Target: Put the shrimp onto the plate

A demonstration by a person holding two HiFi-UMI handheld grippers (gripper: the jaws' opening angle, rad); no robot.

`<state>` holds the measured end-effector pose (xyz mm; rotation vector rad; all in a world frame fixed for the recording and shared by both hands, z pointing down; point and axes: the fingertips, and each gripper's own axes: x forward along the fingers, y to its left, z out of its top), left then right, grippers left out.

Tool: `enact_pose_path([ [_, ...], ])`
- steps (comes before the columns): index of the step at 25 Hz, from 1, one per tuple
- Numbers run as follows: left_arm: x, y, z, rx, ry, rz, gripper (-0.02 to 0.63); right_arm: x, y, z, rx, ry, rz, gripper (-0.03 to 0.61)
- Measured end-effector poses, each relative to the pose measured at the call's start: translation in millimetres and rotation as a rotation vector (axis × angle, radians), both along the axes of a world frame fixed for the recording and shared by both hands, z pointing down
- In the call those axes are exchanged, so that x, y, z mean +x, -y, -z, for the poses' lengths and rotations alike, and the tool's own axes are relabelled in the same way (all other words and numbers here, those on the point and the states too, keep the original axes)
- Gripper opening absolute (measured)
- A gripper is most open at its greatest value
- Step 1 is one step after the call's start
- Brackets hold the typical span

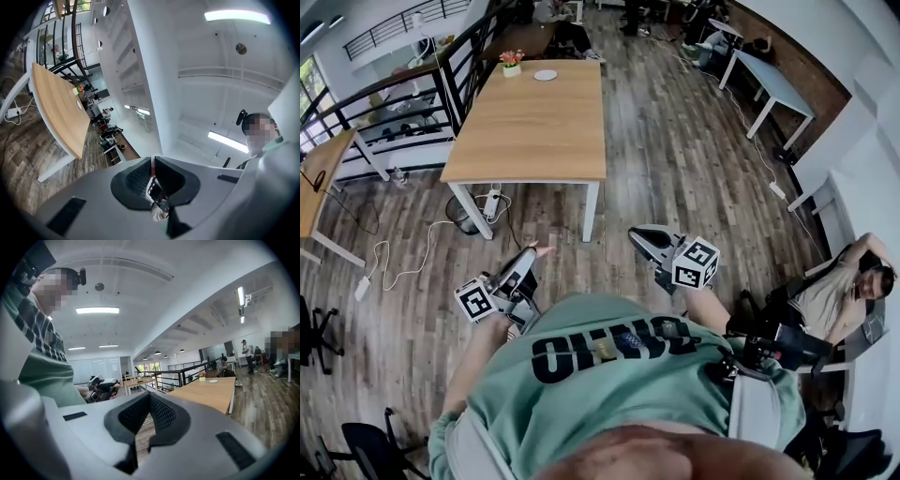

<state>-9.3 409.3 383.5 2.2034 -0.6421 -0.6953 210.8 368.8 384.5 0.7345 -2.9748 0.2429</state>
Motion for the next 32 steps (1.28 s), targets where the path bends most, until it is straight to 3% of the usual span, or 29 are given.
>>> enact_pose_path([
  [8, -88.2, -12.7, -10.3, 0.0, -0.047, 0.099, 0.029, -88.2, 9.3, 4.2, 0.009, -0.044, 0.092, 0.008],
  [13, -125.5, -22.0, -21.0, -0.034, -0.123, 0.157, 0.029, -131.4, 14.6, 0.0, 0.004, -0.065, 0.165, 0.008],
  [16, -140.0, -21.8, -23.4, -0.036, -0.102, 0.21, 0.029, -147.8, 24.8, -3.8, -0.008, -0.072, 0.213, 0.008],
  [20, -151.8, -13.1, -26.3, -0.048, -0.091, 0.28, 0.029, -166.9, 49.4, -8.3, -0.02, -0.056, 0.284, 0.008],
  [26, -152.2, 22.9, -25.6, -0.041, -0.003, 0.394, 0.029, -177.8, 108.6, -21.6, -0.029, -0.007, 0.39, 0.008],
  [29, -145.6, 55.8, -17.4, -0.061, -0.048, 0.456, 0.029, -179.7, 157.5, -22.1, -0.045, 0.005, 0.44, 0.008],
  [32, -128.4, 88.1, -10.3, -0.06, -0.028, 0.496, 0.029, -173.2, 201.5, -10.7, -0.032, 0.023, 0.487, 0.008],
])
